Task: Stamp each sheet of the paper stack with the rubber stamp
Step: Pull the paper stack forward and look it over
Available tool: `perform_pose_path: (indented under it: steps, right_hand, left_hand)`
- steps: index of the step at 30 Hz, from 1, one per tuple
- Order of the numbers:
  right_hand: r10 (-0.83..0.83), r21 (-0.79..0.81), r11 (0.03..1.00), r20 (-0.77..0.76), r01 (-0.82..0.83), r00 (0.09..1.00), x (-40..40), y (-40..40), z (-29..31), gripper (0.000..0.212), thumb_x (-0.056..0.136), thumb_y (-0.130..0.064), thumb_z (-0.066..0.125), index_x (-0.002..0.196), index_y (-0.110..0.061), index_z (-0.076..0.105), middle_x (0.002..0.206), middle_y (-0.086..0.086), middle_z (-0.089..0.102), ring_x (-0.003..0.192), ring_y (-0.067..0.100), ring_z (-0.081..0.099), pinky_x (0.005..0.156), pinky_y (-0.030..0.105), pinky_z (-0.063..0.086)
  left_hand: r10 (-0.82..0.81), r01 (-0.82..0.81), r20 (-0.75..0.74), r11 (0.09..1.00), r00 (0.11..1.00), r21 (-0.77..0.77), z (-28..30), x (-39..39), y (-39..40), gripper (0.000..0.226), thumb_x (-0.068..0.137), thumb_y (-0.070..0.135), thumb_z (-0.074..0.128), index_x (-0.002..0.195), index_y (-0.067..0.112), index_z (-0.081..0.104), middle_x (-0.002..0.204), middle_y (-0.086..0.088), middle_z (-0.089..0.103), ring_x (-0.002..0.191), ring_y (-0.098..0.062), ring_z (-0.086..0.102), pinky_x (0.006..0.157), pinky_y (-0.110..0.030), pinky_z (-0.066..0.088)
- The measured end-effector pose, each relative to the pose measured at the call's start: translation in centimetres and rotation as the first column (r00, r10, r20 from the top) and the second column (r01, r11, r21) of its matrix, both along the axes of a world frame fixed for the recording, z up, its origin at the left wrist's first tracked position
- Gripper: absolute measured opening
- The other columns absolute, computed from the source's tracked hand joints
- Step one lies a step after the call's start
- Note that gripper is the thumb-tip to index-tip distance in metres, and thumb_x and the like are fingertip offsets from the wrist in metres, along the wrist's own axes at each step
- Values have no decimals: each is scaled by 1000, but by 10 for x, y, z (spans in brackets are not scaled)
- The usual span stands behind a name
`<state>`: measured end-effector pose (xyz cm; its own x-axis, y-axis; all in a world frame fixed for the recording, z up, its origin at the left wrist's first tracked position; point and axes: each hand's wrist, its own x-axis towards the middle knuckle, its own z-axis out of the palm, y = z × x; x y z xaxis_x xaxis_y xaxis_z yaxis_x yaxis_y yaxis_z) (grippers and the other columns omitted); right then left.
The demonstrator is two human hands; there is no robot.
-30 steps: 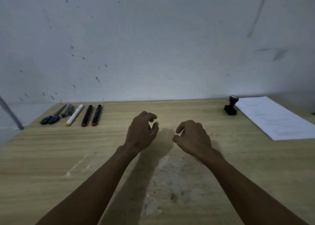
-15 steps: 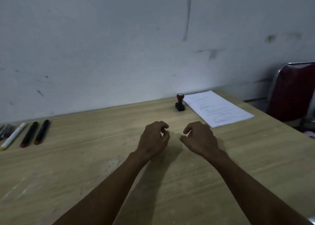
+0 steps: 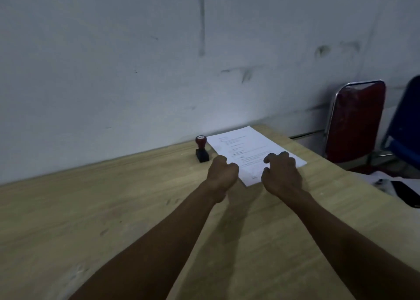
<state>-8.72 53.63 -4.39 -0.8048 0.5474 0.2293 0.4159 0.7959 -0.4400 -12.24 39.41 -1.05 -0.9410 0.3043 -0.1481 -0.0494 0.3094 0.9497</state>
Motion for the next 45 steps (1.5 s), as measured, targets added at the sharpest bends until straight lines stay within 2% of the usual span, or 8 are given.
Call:
perform_pose_path:
  steps: [4, 7, 10, 20, 25, 36, 40, 45]
  right_hand:
    - [-114, -16, 993, 82, 116, 990, -26, 39, 1, 40, 88, -15, 49, 128, -9, 48, 133, 16, 40, 127, 35, 34, 100, 46, 37]
    - [-141, -89, 983, 190, 160, 972, -37, 62, -2, 45, 88, -23, 49, 129, -9, 41, 138, 19, 38, 130, 38, 32, 106, 49, 31]
    - [-135, -96, 982, 246, 162, 960, -44, 76, -3, 46, 87, -27, 50, 128, -8, 41, 138, 19, 41, 129, 39, 35, 106, 49, 30]
    - [-135, -222, 958, 212, 182, 968, -49, 96, 5, 33, 78, -28, 66, 101, -10, 51, 119, 18, 56, 112, 37, 52, 93, 39, 40]
    - [-177, -275, 941, 95, 197, 980, -45, 97, 5, 22, 83, -14, 62, 71, -9, 45, 84, 10, 53, 74, 25, 52, 62, 29, 39]
    - [-199, -325, 938, -226, 118, 954, 2, 65, 22, 18, 87, -2, 56, 100, -12, 48, 85, 1, 49, 80, 25, 51, 64, 31, 36]
    - [-219, -358, 932, -430, 57, 876, 25, 51, 34, 26, 83, 2, 52, 103, -15, 55, 95, 1, 58, 88, 27, 58, 74, 39, 49]
    - [-167, -431, 889, -620, -155, 767, 58, 32, 52, 25, 87, 4, 57, 101, -16, 57, 96, 0, 63, 89, 21, 63, 75, 41, 55]
  left_hand:
    - [32, -52, 223, 995, 974, 88, 11, -16, 32, 35, 94, 2, 40, 130, 3, 45, 137, -15, 51, 125, -28, 49, 65, -27, 35]
    - [53, -103, 311, 984, 949, 147, 12, -24, 49, 21, 94, 1, 40, 113, 8, 47, 112, -6, 53, 91, -21, 57, 60, -26, 41]
    - [99, -171, 351, 968, 931, 182, 13, -34, 60, 23, 90, -1, 41, 109, 7, 52, 108, -11, 61, 92, -31, 63, 73, -37, 52]
    - [241, -320, 421, 939, 874, 126, 25, -47, 73, 28, 92, -3, 47, 117, 5, 57, 94, -2, 50, 58, -17, 35, 47, -26, 28]
    - [226, -287, 506, 957, 833, 44, 18, -52, 70, 15, 94, -3, 47, 80, 4, 46, 75, -7, 42, 60, -20, 36, 48, -28, 29]
    - [226, -240, 299, 971, 927, 9, -23, -60, 67, 34, 73, 7, 60, 107, 2, 61, 109, -15, 62, 93, -33, 63, 79, -41, 57]
    - [176, -196, 313, 980, 933, 34, -28, -61, 49, 50, 65, 13, 61, 114, 5, 57, 118, -14, 58, 99, -34, 62, 76, -48, 58]
    - [23, -101, 278, 958, 960, 269, 18, -28, 7, 21, 80, 0, 66, 101, 5, 64, 110, -10, 67, 84, -18, 61, 62, -29, 47]
